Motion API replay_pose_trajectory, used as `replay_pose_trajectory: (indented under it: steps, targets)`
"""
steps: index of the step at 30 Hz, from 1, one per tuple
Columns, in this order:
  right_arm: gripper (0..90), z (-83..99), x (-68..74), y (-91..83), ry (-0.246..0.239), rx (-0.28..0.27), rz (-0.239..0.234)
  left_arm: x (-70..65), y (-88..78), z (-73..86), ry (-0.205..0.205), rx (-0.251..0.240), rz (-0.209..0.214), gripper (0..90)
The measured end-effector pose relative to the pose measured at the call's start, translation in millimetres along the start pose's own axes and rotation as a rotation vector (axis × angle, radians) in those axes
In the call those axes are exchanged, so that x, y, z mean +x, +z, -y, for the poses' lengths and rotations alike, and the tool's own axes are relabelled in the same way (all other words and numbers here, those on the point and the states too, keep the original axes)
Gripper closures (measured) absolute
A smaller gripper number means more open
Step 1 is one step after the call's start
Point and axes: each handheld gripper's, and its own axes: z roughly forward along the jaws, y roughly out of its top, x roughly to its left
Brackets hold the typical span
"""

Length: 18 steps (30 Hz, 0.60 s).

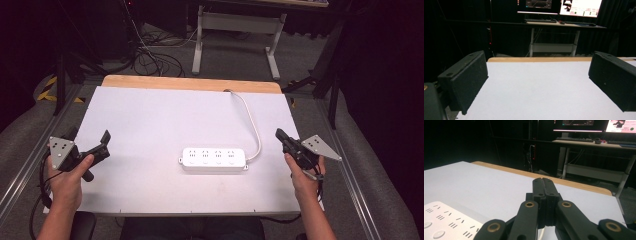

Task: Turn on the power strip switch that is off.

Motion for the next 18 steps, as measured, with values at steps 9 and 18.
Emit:
replay_pose_trajectory:
  steps: [9, 18]
  targets:
    - [90.0, -3.7, -0.5, -1.4, 0.002, 0.010, -0.012, -1.0, 0.6, 0.3, -0.003, 0.003, 0.004, 2.9]
    - [90.0, -10.3, 5.2, 0.3, -0.004, 0.024, -0.063, -0.7, 1.1, 0.5, -0.002, 0.002, 0.003, 3.0]
